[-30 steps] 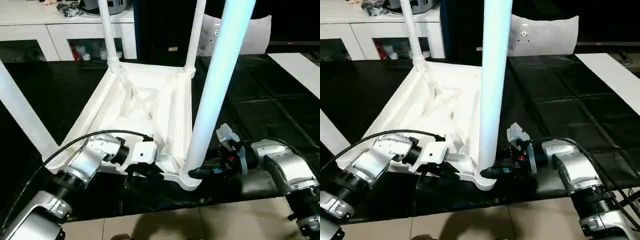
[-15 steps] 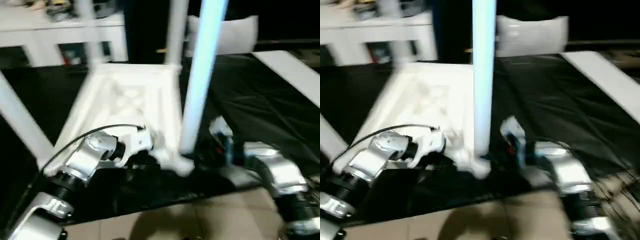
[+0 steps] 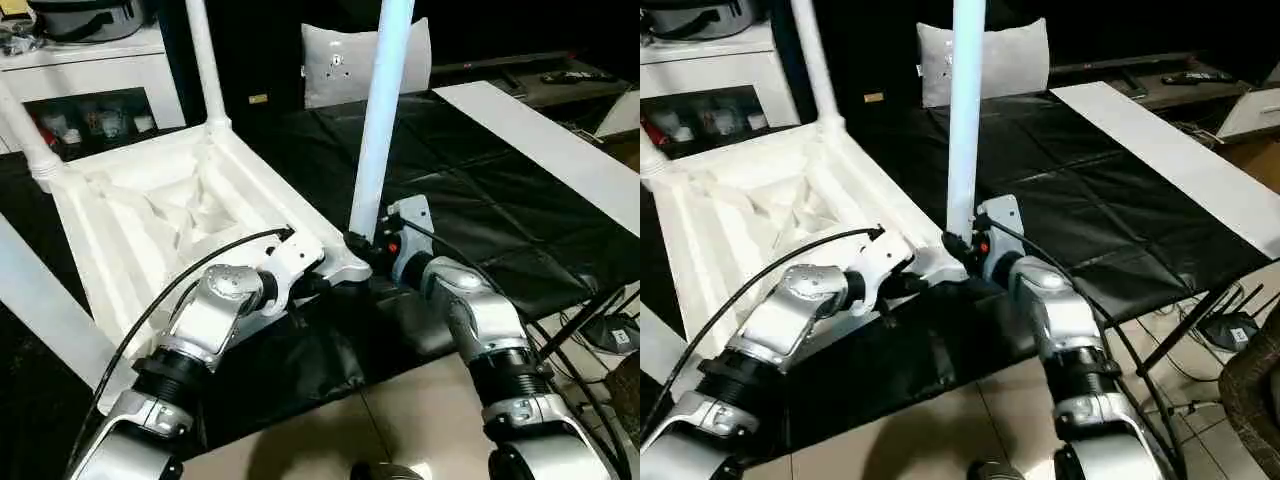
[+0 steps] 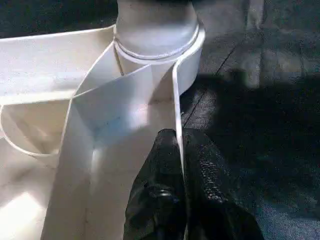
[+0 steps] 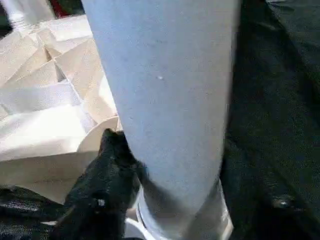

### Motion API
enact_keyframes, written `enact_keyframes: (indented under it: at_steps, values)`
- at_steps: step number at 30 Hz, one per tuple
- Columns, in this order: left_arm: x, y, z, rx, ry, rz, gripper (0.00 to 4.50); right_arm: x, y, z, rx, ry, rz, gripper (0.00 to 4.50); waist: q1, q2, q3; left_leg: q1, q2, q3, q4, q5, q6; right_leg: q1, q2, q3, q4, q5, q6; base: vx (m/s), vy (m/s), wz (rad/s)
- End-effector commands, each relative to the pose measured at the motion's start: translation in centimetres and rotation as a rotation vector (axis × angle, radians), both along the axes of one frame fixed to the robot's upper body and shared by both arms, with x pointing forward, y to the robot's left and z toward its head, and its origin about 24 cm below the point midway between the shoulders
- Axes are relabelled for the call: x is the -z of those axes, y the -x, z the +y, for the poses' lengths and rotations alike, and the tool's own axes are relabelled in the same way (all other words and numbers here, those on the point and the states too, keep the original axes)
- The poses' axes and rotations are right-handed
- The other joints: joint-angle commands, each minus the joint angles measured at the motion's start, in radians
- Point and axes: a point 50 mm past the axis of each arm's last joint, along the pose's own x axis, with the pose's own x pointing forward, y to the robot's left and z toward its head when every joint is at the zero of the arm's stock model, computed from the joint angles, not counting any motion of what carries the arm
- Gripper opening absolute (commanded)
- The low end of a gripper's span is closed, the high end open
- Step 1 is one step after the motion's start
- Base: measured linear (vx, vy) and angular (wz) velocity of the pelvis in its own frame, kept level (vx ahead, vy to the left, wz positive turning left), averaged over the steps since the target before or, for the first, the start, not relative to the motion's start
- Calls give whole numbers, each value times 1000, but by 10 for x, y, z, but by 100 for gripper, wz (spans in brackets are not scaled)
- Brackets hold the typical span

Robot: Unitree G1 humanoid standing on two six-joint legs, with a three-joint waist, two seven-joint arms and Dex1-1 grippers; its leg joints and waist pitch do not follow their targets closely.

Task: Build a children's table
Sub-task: Rotate leg to tighten

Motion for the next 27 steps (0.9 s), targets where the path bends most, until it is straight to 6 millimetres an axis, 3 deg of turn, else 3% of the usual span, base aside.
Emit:
enact_keyframes:
  at_steps: [1, 2, 3, 4, 5, 6, 7, 9, 10, 12, 18, 19, 23, 27]
  values:
    - [-14, 1, -14, 127, 25, -62, 0, -5, 6, 3, -82, -18, -46, 286, 17, 2, -65, -3, 16, 5, -72, -270, 65, 55, -61, 56, -59, -349, -144, 0, 0, 0]
    - [-13, 1, -12, 141, 18, -65, 0, -7, 8, -2, -96, -25, -63, 301, 32, -1, -69, -9, 15, 8, -71, -223, 79, 57, -59, 64, -45, -314, -158, 0, 0, 0]
    - [-13, 2, -11, 149, 15, -67, 0, -9, 11, -7, -122, -35, -80, 301, 49, 6, -66, -5, 16, 12, -69, -205, 91, 53, -55, 67, -47, -316, -156, 0, 0, 0]
    - [-12, 2, -10, 155, 12, -66, 0, -10, 11, -9, -127, -36, -83, 318, 52, 5, -67, -5, 17, 15, -68, -198, 96, 52, -56, 70, -44, -313, -161, 0, 0, 0]
    - [-11, 3, -8, 169, 6, -65, 0, -11, 13, -12, -141, -39, -91, 318, 66, 9, -73, -10, 19, 12, -67, -150, 99, 60, -57, 71, -34, -269, -172, 0, 0, 0]
    - [-9, 5, -5, 206, -2, -62, 0, -12, 17, -19, -176, -35, -107, 324, 77, 9, -72, -10, 17, 16, -64, -122, 108, 57, -55, 73, -32, -235, -179, 0, 0, 0]
    - [-5, 7, 2, 255, -30, -55, 0, -15, 25, -31, -260, -13, -128, 336, 81, 12, -70, -12, 16, 15, -65, -120, 110, 58, -56, 74, -29, -232, -178, 0, 0, 0]
    - [-5, 7, 3, 263, -36, -53, 0, -16, 27, -34, -281, -7, -133, 348, 102, 11, -71, -10, 18, 17, -65, -116, 115, 59, -54, 75, -25, -240, -171, 0, 0, 0]
    - [-4, 8, 5, 285, -42, -56, 0, -16, 30, -38, -308, 0, -128, 366, 104, 15, -70, -9, 18, 16, -66, -124, 106, 59, -54, 73, -27, -262, -168, 0, 0, 0]
    - [-3, 10, 10, 368, -80, -68, 0, -18, 38, -52, -406, 25, -92, 366, 109, 12, -68, -6, 18, 15, -68, -154, 104, 60, -52, 71, -34, -308, -150, 0, 0, 0]
    - [2, 17, 19, 524, -129, -43, 0, -19, 47, -63, -570, 76, -51, 366, 122, 12, -64, 0, 20, 16, -73, -211, 78, 56, -54, 70, -46, -408, -119, 0, 0, 0]
    - [2, 19, 21, 557, -136, -34, 0, -19, 48, -64, -605, 75, -45, 340, 122, 12, -63, 1, 20, 16, -72, -209, 77, 55, -54, 69, -47, -410, -119, 0, 0, 0]
    - [1, 25, 23, 675, -139, -13, 0, -22, 52, -67, -740, 58, -8, 314, 138, 6, -69, -1, 26, 17, -70, -175, 90, 56, -55, 72, -39, -372, -132, 0, 0, 0]
    - [1, 29, 24, 741, -153, -6, 0, -23, 54, -67, -808, 57, 20, 281, 156, 9, -72, 0, 31, 17, -70, -139, 90, 55, -55, 74, -25, -302, -163, 0, 0, 0]
